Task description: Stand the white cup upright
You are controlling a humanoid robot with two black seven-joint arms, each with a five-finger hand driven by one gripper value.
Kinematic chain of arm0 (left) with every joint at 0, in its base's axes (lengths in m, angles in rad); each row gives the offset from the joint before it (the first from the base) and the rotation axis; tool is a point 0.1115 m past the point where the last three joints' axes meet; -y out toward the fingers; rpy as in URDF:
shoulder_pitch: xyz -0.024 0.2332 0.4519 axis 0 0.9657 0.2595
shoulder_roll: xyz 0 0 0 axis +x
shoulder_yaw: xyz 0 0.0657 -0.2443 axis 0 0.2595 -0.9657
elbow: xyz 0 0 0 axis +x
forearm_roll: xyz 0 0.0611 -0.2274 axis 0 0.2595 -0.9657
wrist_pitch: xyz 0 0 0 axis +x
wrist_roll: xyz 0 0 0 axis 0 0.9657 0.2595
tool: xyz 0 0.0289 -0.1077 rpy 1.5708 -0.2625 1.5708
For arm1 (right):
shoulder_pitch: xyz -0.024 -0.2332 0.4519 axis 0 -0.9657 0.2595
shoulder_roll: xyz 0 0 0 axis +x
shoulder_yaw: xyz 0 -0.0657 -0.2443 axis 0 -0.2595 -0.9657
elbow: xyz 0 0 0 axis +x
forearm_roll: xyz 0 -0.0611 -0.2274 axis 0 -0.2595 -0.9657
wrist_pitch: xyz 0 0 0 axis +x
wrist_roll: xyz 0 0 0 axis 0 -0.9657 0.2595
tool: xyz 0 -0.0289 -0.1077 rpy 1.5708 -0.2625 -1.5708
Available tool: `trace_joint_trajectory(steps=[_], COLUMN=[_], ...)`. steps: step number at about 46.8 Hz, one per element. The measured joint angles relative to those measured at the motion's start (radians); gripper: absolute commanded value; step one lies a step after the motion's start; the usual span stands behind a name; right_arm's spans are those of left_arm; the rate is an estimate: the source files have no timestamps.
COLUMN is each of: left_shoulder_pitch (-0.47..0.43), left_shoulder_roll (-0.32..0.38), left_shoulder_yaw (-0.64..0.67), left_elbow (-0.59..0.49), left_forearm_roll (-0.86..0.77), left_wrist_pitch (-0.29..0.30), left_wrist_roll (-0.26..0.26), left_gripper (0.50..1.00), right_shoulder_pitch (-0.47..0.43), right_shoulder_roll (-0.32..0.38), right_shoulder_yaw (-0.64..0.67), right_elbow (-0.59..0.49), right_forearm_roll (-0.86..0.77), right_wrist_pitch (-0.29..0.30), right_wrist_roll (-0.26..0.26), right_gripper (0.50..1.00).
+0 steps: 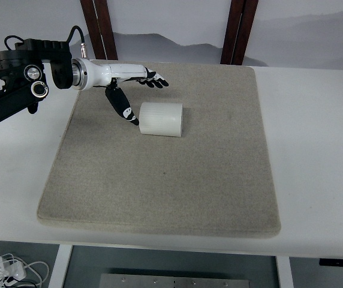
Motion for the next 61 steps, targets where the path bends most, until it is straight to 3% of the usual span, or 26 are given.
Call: trace_joint_trajectory(steps=[42, 61], left_shoulder_pitch=[-0.01, -0.01], left_shoulder_roll=[-0.209, -0.249], left_shoulder_yaw=[0.042, 0.044], left_elbow=[0.166, 0.213], left_forearm_roll=[0.16, 0.201], left_wrist_pitch=[0.002, 0.002], left_wrist_roll=[0.018, 0.018], left_gripper=[0.973, 0.947], right_shoulder_pitch=[0.0, 0.0], right_shoulder_roll=[0.0, 0.0], right_shoulder_yaw=[0.0, 0.0], right_elbow=[0.0, 0.0], right_forearm_roll=[0.0, 0.0], right_wrist_pitch=[0.0, 0.0], right_wrist_roll=[0.0, 0.0], right_gripper=[0.952, 0.952])
